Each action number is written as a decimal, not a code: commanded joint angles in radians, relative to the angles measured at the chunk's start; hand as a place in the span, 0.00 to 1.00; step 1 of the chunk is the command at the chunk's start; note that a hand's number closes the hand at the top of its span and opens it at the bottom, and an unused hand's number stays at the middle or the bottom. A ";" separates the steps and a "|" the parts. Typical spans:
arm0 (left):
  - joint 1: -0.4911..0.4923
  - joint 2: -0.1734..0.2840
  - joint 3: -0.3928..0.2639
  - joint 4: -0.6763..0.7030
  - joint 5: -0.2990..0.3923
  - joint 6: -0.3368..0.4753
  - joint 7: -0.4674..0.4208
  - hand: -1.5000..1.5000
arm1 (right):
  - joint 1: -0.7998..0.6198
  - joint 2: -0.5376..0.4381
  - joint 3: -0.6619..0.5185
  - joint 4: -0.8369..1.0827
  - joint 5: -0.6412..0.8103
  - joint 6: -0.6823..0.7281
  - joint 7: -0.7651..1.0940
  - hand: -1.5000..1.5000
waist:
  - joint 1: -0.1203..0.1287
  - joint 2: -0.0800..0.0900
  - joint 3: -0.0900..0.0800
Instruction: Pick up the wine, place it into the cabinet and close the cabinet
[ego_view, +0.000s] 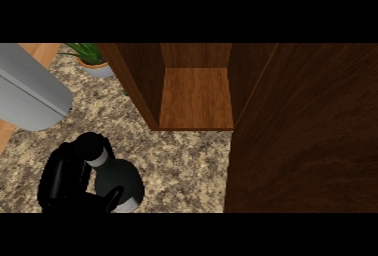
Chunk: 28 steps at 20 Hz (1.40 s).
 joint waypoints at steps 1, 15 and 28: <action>-0.060 -0.016 -0.103 -0.120 -0.009 0.103 0.184 1.00 | 0.034 0.006 -0.013 -0.072 -0.054 0.012 -0.011 0.00 | -0.003 0.001 0.000; -0.374 -0.017 -0.362 0.039 -0.004 0.499 0.218 1.00 | 0.059 -0.003 -0.039 -0.128 -0.102 0.028 0.023 0.00 | -0.014 0.003 0.000; -0.614 -0.017 -0.423 0.243 -0.038 0.720 0.210 1.00 | 0.106 -0.002 -0.052 -0.107 -0.121 0.081 -0.023 0.00 | -0.014 0.003 0.000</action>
